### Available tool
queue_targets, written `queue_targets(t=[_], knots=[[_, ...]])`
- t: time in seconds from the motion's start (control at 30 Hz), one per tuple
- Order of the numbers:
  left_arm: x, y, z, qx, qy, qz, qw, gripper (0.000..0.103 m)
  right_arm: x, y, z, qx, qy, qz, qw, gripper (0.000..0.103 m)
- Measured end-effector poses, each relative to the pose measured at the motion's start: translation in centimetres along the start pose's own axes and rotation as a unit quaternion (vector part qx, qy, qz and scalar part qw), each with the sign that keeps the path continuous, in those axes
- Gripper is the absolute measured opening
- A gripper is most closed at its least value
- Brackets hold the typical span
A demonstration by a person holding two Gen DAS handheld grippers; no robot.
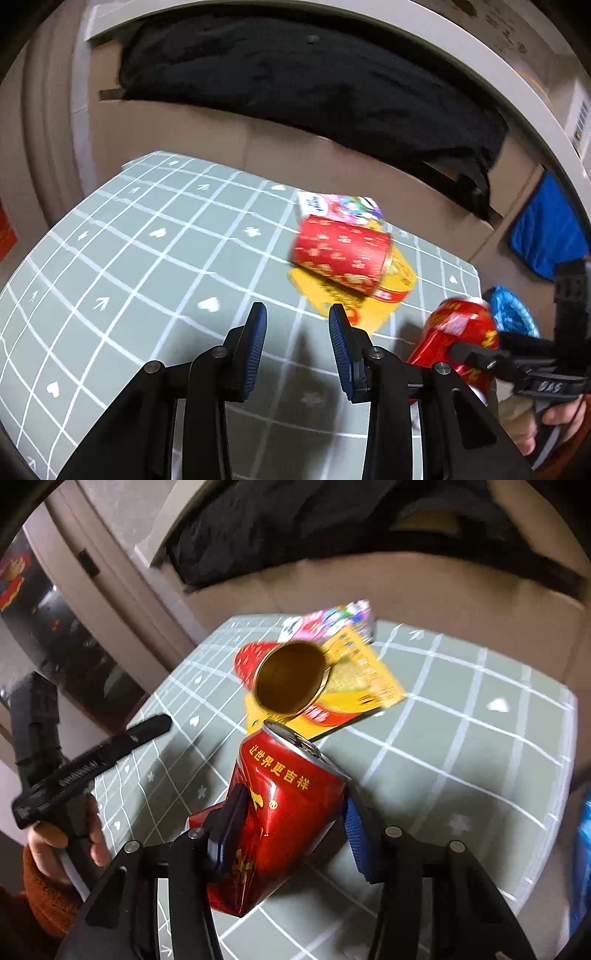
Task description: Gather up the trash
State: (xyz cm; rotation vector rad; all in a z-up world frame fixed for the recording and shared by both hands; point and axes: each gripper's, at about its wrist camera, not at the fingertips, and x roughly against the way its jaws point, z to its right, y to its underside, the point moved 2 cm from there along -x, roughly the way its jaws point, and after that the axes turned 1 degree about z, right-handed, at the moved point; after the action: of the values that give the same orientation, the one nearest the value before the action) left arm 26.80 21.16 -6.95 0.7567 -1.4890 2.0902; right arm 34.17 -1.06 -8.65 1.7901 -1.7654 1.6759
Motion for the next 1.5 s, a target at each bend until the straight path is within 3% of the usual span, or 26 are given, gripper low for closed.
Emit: queue_targets(t=[0.17, 0.4, 0.73, 0.8, 0.97, 1.1, 1.3, 1.5], knots=[[-1.2, -1.0, 4.2, -0.057, -0.005, 0.009, 0.9983, 0.036, 4.4, -0.1, 1.6, -0.003, 0.041, 0.048, 0.998, 0.047], [-5.3, -2.3, 9.6, -0.146, -0.058, 0.02, 0.9874, 0.036, 7.6, 0.6, 3.1, -0.012, 0.051, 0.066, 0.996, 0.047], [-8.3, -3.2, 9.3, -0.161, -0.145, 0.04, 0.9755, 0.036, 9.6, 1.3, 4.0, -0.006, 0.068, 0.081, 0.994, 0.047], [-8.0, -3.5, 8.4, -0.141, -0.135, 0.042, 0.9798, 0.033, 9.6, 1.5, 4.2, -0.011, 0.067, 0.08, 0.994, 0.047], [-5.5, -4.1, 6.5, -0.098, -0.114, 0.056, 0.987, 0.008, 9.9, 1.9, 4.4, -0.017, 0.065, 0.085, 0.994, 0.047], [-2.6, -4.1, 5.4, -0.073, -0.078, 0.064, 0.9922, 0.007, 10.2, 1.8, 3.9, -0.018, 0.063, 0.094, 0.993, 0.047], [0.9, -3.1, 4.6, -0.057, -0.065, 0.074, 0.9935, 0.004, 10.5, 1.7, 2.9, -0.016, 0.067, 0.105, 0.992, 0.047], [3.2, -2.0, 4.8, -0.061, -0.05, 0.088, 0.993, 0.006, 10.8, 2.0, 1.6, 0.0, 0.073, 0.103, 0.992, 0.047]])
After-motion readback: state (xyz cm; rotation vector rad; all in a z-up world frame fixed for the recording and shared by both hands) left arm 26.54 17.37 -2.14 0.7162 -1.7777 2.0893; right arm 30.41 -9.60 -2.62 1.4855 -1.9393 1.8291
